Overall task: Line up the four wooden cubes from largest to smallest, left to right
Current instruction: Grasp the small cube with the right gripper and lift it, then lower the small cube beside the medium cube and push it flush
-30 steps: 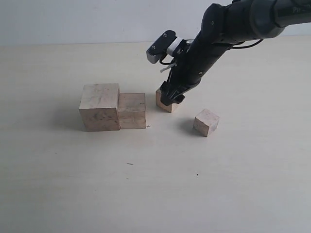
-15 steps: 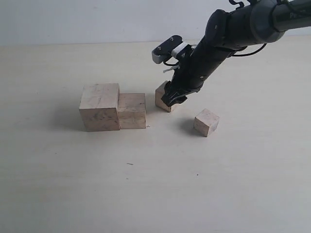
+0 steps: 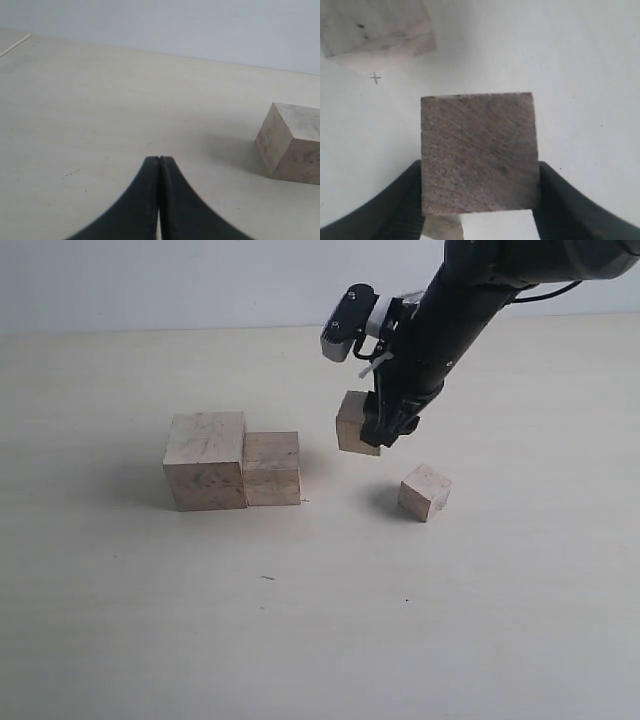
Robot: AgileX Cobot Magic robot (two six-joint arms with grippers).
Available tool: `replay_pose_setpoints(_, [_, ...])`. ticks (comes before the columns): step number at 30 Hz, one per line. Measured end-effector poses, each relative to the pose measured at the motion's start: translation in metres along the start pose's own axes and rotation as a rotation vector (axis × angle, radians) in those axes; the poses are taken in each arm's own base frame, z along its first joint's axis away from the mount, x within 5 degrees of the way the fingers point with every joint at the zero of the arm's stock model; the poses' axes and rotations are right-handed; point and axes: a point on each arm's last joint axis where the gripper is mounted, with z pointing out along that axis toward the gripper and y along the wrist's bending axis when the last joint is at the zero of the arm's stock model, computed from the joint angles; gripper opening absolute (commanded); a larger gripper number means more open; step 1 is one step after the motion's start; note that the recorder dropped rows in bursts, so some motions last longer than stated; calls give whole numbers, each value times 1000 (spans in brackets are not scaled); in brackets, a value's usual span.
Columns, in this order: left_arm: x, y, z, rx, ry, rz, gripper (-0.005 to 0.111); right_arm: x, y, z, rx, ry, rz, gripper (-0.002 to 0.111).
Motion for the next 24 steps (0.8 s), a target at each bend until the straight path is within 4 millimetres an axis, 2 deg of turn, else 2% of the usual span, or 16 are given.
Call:
replay_pose_setpoints(8, [0,0,0,0,0,0,0,7,1,-10,-122,-51,-148,0])
replay_pose_setpoints(14, [0,0,0,0,0,0,0,23,-15,-19,-208,-219,-248,0])
replay_pose_setpoints(18, [0,0,0,0,0,0,0,27,-21,-14,-200,-241,-250,0])
replay_pose_setpoints(24, [0,0,0,0,0,0,0,23,-17,2,-252,-285,-207,0])
